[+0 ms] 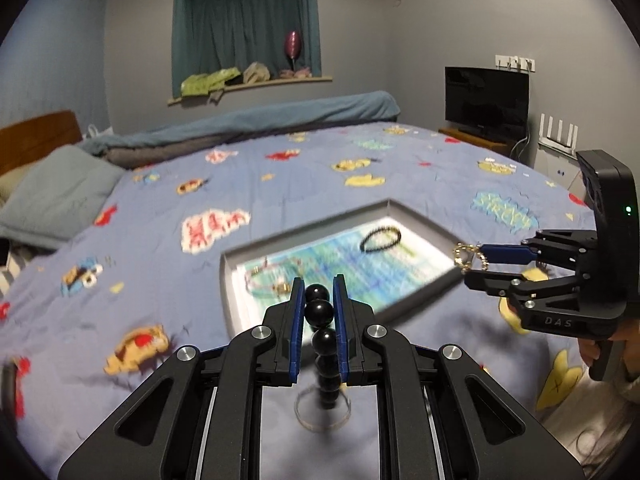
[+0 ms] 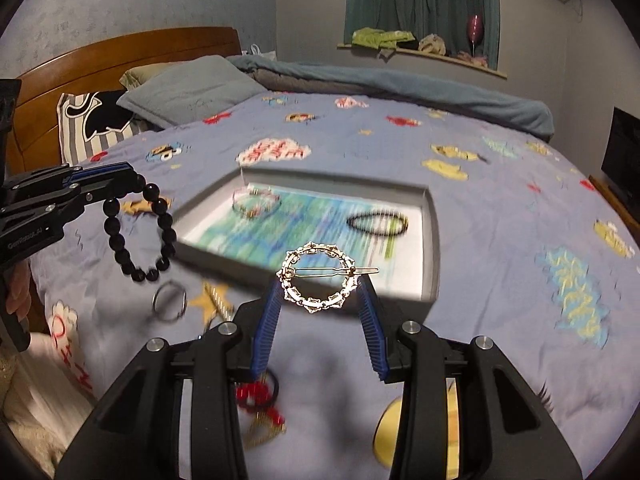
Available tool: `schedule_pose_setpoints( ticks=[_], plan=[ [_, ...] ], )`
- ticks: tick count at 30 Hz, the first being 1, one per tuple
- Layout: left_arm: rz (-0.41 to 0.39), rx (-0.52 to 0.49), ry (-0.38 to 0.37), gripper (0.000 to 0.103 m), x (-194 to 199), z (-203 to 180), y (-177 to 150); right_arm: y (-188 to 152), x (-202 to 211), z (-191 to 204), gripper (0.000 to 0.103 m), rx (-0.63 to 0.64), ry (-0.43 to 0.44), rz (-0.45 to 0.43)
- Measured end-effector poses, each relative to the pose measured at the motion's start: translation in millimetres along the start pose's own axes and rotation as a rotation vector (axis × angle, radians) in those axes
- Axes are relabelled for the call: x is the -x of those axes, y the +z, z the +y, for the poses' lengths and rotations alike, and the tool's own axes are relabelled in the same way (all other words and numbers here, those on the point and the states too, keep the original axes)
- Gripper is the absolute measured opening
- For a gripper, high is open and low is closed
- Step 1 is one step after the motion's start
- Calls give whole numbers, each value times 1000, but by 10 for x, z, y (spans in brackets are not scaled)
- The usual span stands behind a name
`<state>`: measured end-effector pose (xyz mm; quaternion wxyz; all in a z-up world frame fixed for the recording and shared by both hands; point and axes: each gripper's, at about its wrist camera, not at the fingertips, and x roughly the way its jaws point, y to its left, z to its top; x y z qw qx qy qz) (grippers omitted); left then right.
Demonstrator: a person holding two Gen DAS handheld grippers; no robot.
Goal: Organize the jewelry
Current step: 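Carry the black bracelet and gold hair clip into the tray and open both tools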
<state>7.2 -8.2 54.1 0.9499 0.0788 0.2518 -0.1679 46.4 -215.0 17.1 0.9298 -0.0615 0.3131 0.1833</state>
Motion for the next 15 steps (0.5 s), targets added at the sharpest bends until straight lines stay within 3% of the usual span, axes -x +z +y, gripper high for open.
schedule_pose_setpoints(
  ticks=[8,15],
  plan=[
    [-36,58,-6,15,-272,150,426,363,-356,-187,39,-44,-34,11],
    [9,119,-43,15,-680,180,413,314,-858,-356,39,-102,-72,101]
  ],
)
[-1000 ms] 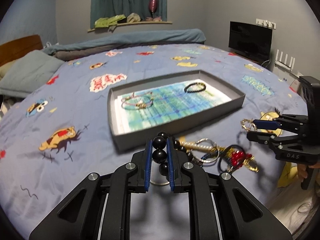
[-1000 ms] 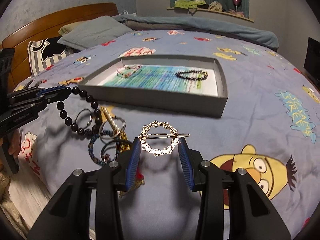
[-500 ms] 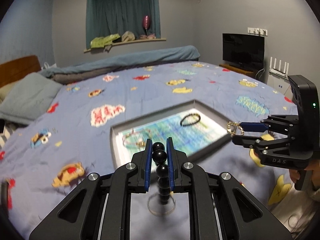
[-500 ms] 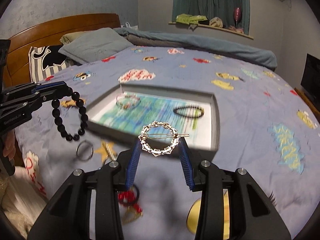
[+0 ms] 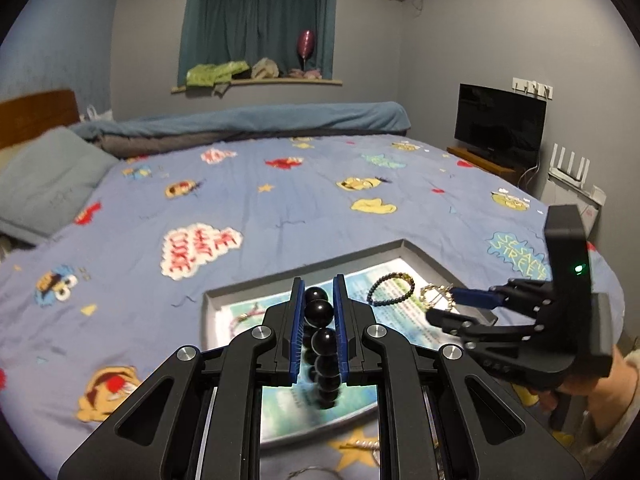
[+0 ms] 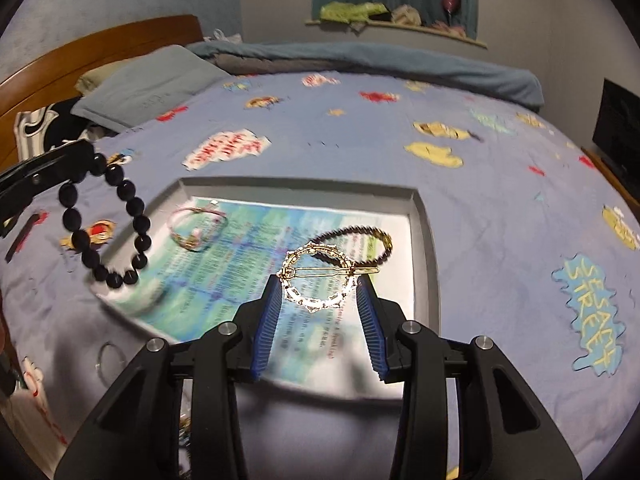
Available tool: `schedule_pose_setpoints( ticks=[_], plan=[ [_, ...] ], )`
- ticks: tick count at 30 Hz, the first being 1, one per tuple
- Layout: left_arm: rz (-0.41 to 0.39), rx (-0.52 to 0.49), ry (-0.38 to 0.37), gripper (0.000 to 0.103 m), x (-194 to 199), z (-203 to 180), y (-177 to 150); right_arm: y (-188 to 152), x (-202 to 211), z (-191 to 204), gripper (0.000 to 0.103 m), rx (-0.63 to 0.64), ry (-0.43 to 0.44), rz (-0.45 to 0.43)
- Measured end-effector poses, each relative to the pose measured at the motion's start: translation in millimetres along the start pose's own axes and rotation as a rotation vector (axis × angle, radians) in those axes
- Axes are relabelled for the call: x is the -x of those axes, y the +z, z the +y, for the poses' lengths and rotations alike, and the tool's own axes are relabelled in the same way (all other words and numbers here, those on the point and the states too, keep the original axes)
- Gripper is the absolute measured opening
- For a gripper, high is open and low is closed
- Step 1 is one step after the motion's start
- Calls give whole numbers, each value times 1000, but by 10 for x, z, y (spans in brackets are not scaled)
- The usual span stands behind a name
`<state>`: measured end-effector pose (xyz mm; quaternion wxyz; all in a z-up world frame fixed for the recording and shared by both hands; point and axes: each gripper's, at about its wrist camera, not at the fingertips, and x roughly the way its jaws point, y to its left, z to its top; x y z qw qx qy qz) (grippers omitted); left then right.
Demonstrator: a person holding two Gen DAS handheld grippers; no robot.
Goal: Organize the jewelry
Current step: 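Carry the black bracelet and gold hair clip into the tray and open both tools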
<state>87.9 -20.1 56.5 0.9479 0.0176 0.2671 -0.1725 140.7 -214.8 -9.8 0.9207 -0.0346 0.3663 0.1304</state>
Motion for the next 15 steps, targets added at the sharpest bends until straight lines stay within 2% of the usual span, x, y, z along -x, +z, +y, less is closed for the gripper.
schedule_pose_setpoints(
  ticks=[5,15],
  plan=[
    [48,47,-21,15,-232,91,-94,-58,-153,-24,39,7,-11,39],
    [153,108,64,15,-478,495,-308,-63,-289,-15,39,19,-11,109]
  ],
)
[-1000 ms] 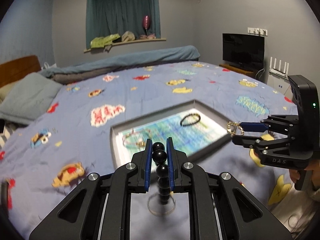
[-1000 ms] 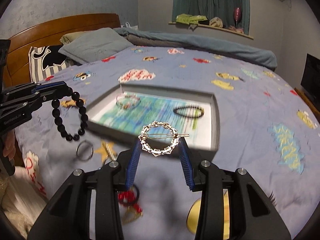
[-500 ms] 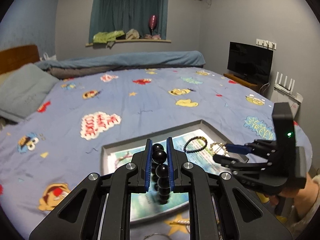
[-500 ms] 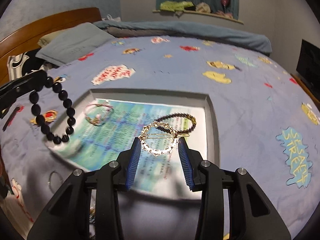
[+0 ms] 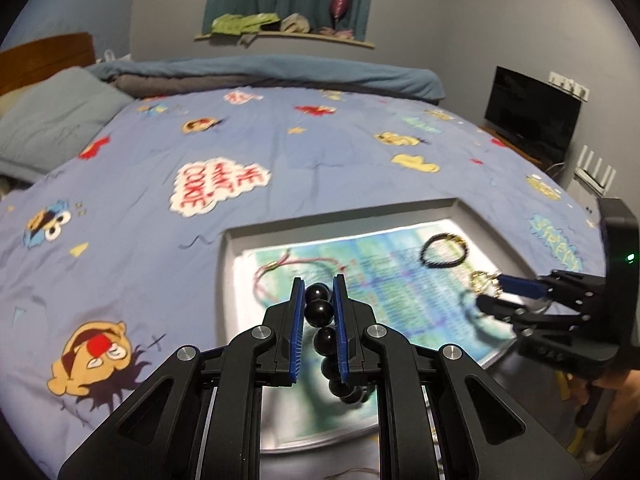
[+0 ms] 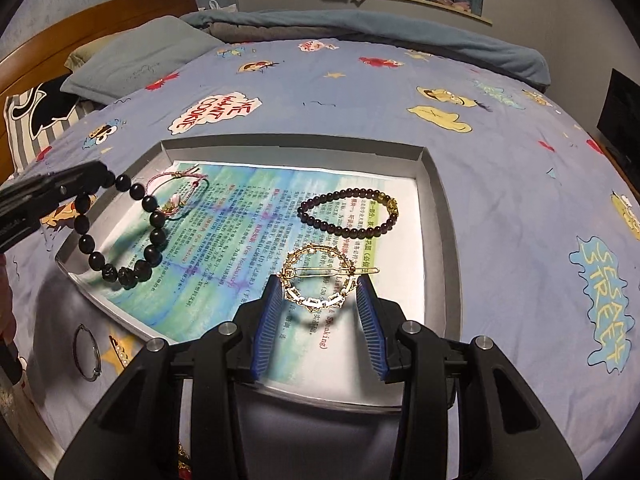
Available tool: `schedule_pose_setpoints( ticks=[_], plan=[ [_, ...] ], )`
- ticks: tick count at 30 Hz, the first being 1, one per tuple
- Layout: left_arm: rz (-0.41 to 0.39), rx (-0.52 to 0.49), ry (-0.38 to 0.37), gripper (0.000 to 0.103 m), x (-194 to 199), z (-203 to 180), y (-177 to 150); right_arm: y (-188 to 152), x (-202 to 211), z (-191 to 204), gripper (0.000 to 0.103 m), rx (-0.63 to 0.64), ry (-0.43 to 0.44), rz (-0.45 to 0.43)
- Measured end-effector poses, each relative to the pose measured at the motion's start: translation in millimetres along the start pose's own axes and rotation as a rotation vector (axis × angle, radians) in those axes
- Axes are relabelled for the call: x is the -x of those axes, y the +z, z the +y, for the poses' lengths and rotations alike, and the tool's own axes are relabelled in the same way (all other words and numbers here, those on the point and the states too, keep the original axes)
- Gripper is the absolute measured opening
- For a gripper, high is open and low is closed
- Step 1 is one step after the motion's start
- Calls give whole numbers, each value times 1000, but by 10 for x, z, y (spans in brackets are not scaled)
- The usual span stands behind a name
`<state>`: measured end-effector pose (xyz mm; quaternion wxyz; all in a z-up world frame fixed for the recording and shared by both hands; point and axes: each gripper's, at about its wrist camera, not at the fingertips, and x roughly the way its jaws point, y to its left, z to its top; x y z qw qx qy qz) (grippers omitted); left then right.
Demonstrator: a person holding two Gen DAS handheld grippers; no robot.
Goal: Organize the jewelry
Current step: 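Carry the black bracelet and gold hair clip into the tray and open both tools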
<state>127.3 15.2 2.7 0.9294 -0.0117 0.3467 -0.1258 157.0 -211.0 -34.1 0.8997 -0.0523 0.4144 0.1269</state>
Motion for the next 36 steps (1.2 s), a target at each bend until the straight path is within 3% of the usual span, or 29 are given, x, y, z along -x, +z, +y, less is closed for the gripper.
schedule_pose_setpoints(
  ticks=[21,36],
  plan=[
    [151,-30,89,15,-381,90,-210,61,-202,-19,39,17,-80,30],
    [156,-43,100,15,-379,59,-247,54,-137,-11,42,6,-58,-8]
  ],
)
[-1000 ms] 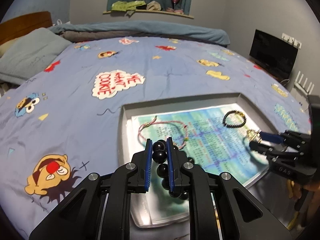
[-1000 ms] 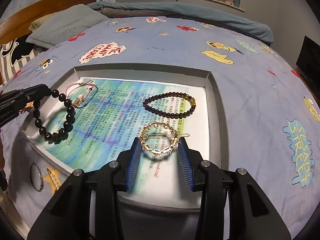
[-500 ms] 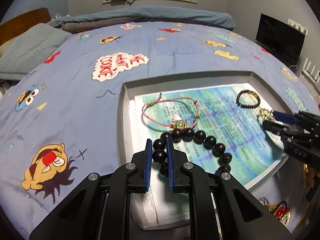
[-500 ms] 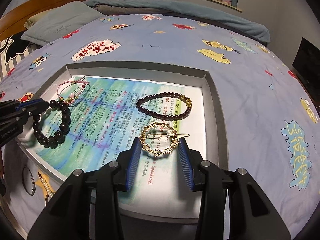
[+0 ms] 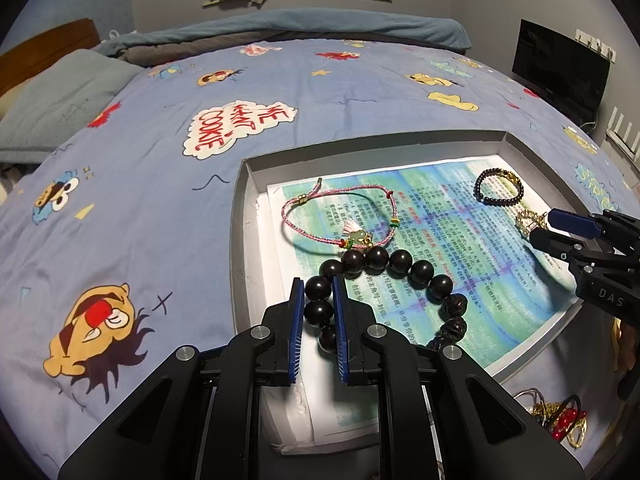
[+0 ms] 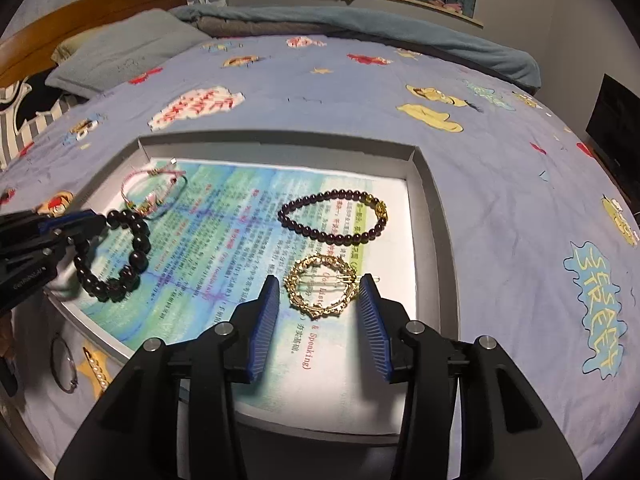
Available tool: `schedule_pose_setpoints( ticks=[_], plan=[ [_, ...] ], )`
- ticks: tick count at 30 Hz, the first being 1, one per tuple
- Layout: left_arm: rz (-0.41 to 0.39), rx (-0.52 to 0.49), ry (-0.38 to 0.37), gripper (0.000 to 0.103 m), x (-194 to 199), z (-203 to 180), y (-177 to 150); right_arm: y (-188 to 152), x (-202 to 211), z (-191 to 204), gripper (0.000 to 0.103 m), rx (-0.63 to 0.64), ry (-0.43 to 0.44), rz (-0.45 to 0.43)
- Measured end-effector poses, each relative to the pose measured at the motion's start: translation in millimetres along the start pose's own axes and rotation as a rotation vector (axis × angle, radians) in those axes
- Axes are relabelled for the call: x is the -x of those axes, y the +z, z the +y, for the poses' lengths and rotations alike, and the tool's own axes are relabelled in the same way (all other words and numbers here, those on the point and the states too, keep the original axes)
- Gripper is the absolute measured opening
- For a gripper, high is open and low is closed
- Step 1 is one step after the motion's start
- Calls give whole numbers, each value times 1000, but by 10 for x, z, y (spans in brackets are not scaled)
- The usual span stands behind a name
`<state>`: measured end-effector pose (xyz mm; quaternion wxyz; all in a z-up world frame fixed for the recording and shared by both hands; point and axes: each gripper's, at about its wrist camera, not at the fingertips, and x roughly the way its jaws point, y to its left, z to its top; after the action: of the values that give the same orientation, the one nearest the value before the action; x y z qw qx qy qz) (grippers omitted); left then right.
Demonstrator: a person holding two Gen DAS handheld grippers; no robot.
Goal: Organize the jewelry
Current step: 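Carry the black bracelet and gold hair clip into the tray and open both tools, then withdraw both open tools from the tray toward the remaining jewelry pile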
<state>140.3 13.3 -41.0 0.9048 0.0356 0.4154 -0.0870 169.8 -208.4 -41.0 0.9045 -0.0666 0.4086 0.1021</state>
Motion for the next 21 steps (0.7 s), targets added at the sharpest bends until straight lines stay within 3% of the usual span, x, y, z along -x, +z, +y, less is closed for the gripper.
schedule_pose_setpoints(
  ticks=[8,10,11,12,19,20,21],
  plan=[
    [-22,8,8,15,58,24,14,-2,188,-2,49,-14,17,-87],
    [-34,2,14,24,80,19,13,-8,209,4,53,-17,19,-99],
    [-43,1,17,35,94,16,14,-10,219,1,56,-20,19,-106],
    [-56,-3,23,40,117,10,13,-13,238,-5,63,-27,21,-120],
    [-70,-17,45,42,143,2,23,2,329,-72,78,-60,9,-170],
    [-71,-17,45,45,147,4,21,5,340,-88,80,-67,11,-174],
    [-73,-17,46,55,152,4,21,3,352,-101,83,-72,14,-180]
  ],
)
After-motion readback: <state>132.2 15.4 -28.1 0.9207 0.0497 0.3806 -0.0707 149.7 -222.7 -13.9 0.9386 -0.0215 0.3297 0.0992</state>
